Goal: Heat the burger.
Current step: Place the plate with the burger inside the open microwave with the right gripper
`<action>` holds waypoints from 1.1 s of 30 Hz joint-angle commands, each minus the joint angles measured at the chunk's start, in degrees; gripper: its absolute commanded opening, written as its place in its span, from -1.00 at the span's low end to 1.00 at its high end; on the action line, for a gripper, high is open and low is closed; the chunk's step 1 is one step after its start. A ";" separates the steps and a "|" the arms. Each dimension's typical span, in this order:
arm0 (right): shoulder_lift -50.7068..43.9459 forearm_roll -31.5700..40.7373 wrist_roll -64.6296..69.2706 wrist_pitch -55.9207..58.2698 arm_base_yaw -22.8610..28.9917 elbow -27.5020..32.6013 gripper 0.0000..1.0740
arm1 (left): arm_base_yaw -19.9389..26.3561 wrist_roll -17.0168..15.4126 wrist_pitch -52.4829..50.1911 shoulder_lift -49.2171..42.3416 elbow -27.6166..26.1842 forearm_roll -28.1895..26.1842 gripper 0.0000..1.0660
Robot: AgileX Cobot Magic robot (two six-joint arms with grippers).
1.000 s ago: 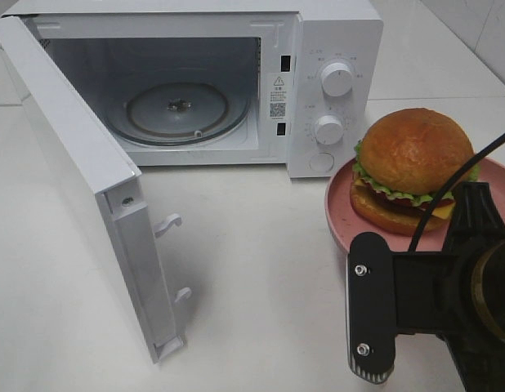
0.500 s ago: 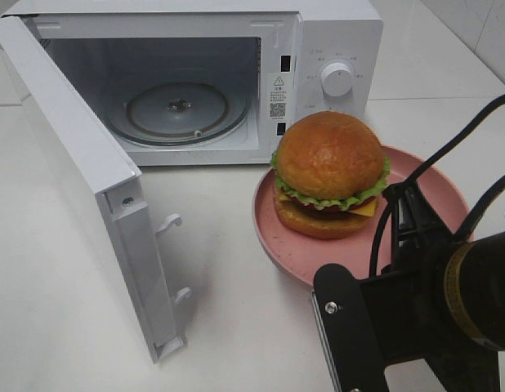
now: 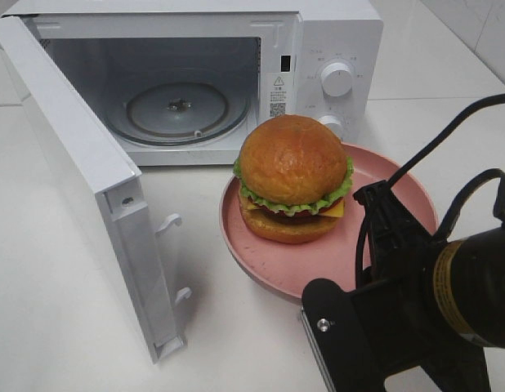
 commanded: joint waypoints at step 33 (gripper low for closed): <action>-0.46 37.01 -73.85 -17.70 -31.74 -1.09 -1.00 | 0.06 -0.06 -0.80 -0.92 0.17 0.00 0.74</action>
